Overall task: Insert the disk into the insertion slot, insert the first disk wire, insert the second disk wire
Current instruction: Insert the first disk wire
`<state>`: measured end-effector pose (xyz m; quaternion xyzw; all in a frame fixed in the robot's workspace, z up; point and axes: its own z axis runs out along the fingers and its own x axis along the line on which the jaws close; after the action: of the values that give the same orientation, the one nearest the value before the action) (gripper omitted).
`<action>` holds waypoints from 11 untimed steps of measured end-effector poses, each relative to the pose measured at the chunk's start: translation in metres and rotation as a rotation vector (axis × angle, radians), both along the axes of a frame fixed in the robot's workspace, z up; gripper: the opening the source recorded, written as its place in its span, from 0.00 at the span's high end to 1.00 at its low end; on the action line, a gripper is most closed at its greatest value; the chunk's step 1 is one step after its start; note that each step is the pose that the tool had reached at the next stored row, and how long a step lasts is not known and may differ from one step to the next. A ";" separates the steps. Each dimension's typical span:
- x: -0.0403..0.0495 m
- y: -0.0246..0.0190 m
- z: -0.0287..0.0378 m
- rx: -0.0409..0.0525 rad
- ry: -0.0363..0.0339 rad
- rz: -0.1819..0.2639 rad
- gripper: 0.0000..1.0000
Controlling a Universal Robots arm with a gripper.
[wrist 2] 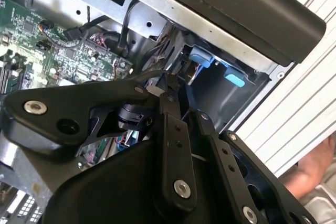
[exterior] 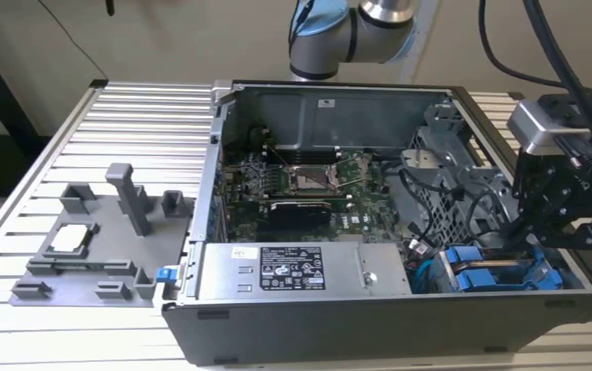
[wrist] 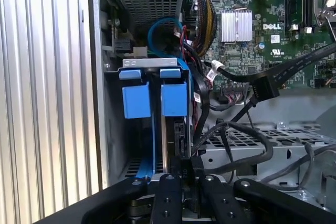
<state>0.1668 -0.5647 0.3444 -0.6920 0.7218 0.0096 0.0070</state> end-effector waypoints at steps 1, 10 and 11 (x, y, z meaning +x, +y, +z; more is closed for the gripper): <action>0.0002 0.0000 -0.0009 0.0018 0.0003 -0.002 0.81; 0.0045 -0.0002 -0.0109 0.0071 0.0119 -0.002 0.81; 0.0045 -0.0002 -0.0124 0.0073 0.0138 -0.002 0.81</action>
<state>0.1713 -0.5650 0.3320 -0.6913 0.7224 0.0170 0.0046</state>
